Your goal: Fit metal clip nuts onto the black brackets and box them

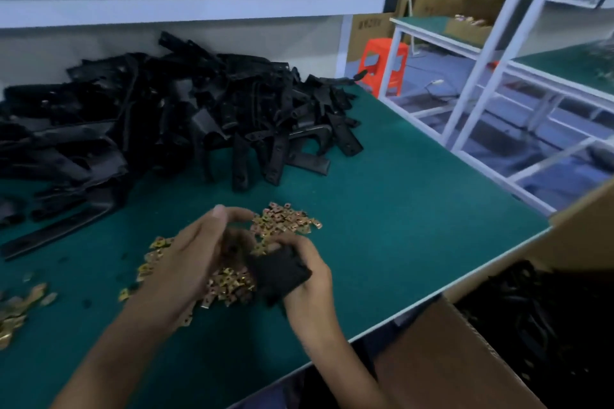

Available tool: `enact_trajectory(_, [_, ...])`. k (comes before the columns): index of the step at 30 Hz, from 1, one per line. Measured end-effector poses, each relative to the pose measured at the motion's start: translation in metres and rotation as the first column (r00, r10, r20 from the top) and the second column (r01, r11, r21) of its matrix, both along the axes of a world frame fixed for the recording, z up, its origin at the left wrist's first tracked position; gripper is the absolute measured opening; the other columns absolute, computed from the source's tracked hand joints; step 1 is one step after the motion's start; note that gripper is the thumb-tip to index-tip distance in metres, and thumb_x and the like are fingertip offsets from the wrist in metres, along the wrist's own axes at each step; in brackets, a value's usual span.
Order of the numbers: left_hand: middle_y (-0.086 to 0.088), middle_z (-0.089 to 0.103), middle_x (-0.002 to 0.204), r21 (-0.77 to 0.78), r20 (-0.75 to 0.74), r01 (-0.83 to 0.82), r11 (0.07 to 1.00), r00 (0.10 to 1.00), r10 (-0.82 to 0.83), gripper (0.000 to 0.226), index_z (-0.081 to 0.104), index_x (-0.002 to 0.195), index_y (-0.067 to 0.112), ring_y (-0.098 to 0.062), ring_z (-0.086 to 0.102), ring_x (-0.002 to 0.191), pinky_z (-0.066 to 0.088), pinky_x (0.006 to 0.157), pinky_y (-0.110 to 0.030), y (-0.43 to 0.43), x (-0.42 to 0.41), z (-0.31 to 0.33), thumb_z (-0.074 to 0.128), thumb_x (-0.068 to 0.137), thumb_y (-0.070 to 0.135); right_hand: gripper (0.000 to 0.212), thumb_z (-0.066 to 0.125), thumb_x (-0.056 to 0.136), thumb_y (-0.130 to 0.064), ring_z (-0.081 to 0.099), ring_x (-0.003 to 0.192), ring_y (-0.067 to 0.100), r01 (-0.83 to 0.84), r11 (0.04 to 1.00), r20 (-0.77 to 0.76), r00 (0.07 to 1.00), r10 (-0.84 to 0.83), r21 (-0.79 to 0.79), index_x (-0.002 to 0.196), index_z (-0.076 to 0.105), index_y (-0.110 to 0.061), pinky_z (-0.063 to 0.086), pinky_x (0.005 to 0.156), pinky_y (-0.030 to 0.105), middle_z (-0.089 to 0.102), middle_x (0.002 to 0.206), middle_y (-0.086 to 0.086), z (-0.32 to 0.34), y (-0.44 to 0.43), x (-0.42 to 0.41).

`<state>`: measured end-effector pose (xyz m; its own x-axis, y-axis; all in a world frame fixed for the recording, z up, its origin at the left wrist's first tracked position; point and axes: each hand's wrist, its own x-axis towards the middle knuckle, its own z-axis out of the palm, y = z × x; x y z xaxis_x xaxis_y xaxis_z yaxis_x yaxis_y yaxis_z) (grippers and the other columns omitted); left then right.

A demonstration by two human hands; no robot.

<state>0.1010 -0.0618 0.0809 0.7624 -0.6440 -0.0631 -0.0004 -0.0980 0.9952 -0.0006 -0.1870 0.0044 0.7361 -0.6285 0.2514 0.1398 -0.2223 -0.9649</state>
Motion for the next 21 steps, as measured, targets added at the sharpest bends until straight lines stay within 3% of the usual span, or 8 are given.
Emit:
enact_trajectory(2, [-0.003,0.07,0.11,0.226,0.3,-0.179,0.958,0.948,0.106,0.035,0.069,0.115,0.029,-0.026,0.063,0.109,0.045,0.084,-0.032,-0.001,0.019,-0.02,0.036,0.109,0.039,0.007,0.067,0.088,-0.04,0.059,0.076,0.006,0.042,0.996,-0.021,0.999,-0.04,0.084,0.087,0.067,-0.033,0.048,0.07,0.027,0.066,0.082,-0.014,0.004,-0.004,0.0])
enact_trajectory(4, [-0.003,0.058,0.138,0.606,0.628,-0.314,0.731,0.753,-0.197,0.043,0.056,0.14,0.023,-0.025,0.049,0.128,0.038,0.102,-0.035,0.004,0.029,-0.038,0.037,0.107,0.043,0.034,0.069,0.083,-0.065,0.057,0.065,0.003,0.077,0.987,-0.012,0.997,-0.076,0.142,0.081,0.065,-0.032,0.046,0.061,0.02,0.062,0.07,-0.014,0.008,-0.006,-0.001])
enact_trajectory(6, [0.0,0.053,0.144,0.728,0.625,-0.333,0.6,0.681,-0.38,0.049,0.051,0.145,0.026,-0.024,0.043,0.132,0.032,0.111,-0.038,0.007,0.032,-0.055,0.04,0.104,0.051,0.04,0.074,0.074,-0.074,0.061,0.056,0.009,0.072,0.978,0.01,0.997,-0.076,0.197,0.088,0.061,-0.039,0.051,0.054,0.025,0.063,0.068,-0.009,0.013,-0.005,-0.001])
enact_trajectory(8, [0.003,0.062,0.128,0.667,0.655,-0.341,0.663,0.693,-0.302,0.037,0.064,0.127,0.027,-0.022,0.051,0.121,0.038,0.106,-0.039,0.008,0.034,-0.061,0.049,0.101,0.049,0.05,0.081,0.063,-0.075,0.061,0.049,0.014,0.082,0.971,-0.045,0.996,-0.074,0.225,0.099,0.055,-0.051,0.05,0.048,0.029,0.066,0.07,-0.007,0.014,-0.002,0.0])
enact_trajectory(11, [0.005,0.064,0.105,0.574,0.665,-0.331,0.749,0.722,-0.191,0.019,0.066,0.104,0.025,-0.019,0.057,0.103,0.044,0.094,-0.037,0.004,0.043,-0.056,0.061,0.097,0.042,0.05,0.083,0.069,-0.061,0.063,0.052,0.01,0.102,0.978,-0.125,0.989,-0.08,0.179,0.105,0.048,-0.067,0.056,0.051,0.031,0.07,0.082,-0.015,0.007,0.0,-0.001])
enact_trajectory(14, [0.01,0.064,0.095,0.524,0.577,-0.286,0.802,0.812,-0.087,0.008,0.066,0.095,0.026,-0.015,0.058,0.095,0.048,0.086,-0.033,0.003,0.048,-0.05,0.066,0.095,0.034,0.045,0.082,0.081,-0.05,0.068,0.072,0.005,0.077,0.995,-0.131,0.989,-0.068,0.07,0.108,0.052,-0.068,0.056,0.062,0.026,0.072,0.091,-0.02,0.004,0.003,-0.002])
enact_trajectory(17, [0.01,0.063,0.085,0.46,0.503,-0.306,0.834,0.863,0.04,0.01,0.057,0.089,0.028,-0.005,0.058,0.077,0.046,0.065,-0.022,0.003,0.049,-0.048,0.063,0.097,0.031,0.05,0.082,0.083,-0.045,0.068,0.09,-0.005,0.022,0.999,-0.181,0.983,-0.029,-0.037,0.113,0.05,-0.069,0.052,0.073,0.014,0.07,0.098,-0.03,0.001,0.004,-0.001])
enact_trajectory(21, [0.007,0.065,0.091,0.232,0.273,-0.314,0.92,0.929,0.249,0.008,0.056,0.097,0.031,-0.008,0.06,0.075,0.041,0.065,-0.016,0.007,0.047,-0.039,0.057,0.101,0.024,0.061,0.083,0.08,-0.044,0.067,0.096,-0.002,0.006,0.982,-0.27,0.961,-0.057,-0.186,0.13,0.049,-0.053,0.054,0.083,0.027,0.072,0.102,-0.026,-0.005,0.008,0.001])
